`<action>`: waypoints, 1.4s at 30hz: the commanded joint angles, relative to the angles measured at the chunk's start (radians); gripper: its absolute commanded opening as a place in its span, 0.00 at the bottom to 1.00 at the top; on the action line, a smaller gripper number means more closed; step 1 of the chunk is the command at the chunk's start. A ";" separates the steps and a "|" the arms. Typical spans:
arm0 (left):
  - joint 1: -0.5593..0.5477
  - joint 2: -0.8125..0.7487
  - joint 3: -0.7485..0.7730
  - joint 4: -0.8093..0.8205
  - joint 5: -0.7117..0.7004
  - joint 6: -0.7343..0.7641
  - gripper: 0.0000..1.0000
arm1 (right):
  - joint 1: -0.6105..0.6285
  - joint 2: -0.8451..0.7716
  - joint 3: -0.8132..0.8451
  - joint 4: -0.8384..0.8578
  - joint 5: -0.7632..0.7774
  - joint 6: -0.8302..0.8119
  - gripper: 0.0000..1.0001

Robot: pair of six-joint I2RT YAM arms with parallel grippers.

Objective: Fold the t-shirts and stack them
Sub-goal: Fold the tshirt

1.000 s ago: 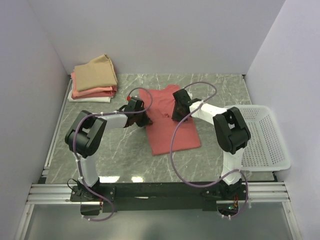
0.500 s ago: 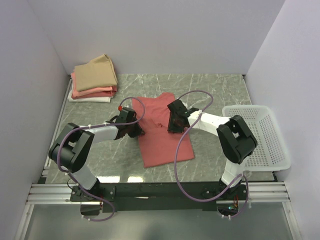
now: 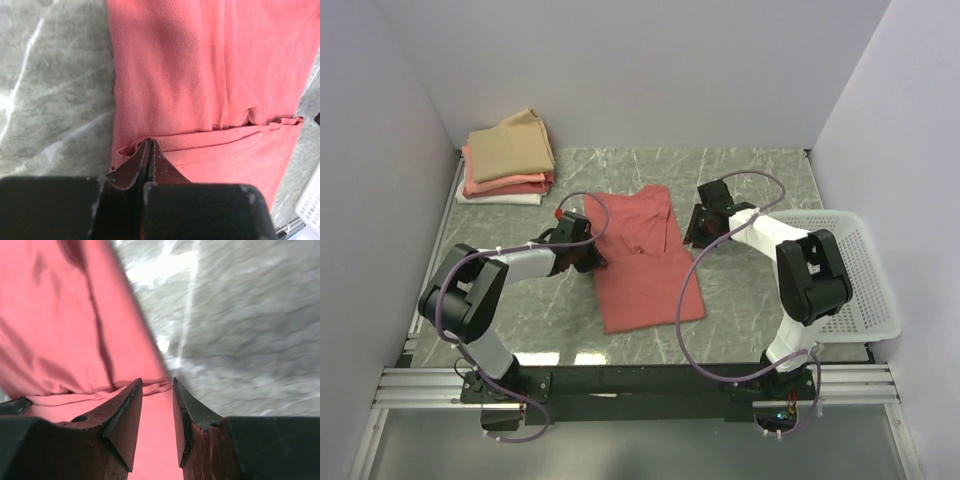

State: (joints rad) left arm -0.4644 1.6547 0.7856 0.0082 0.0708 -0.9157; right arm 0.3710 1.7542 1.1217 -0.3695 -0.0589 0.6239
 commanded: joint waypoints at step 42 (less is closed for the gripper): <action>-0.108 -0.593 -0.423 -0.050 0.014 -0.126 0.06 | 0.244 -0.576 -0.626 0.213 -0.088 0.157 0.35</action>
State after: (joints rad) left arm -0.5564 1.0977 0.3935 -0.1013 0.0818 -0.9962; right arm 0.6090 1.2263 0.5224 -0.1871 -0.1448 0.7734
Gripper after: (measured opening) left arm 0.069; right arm 0.349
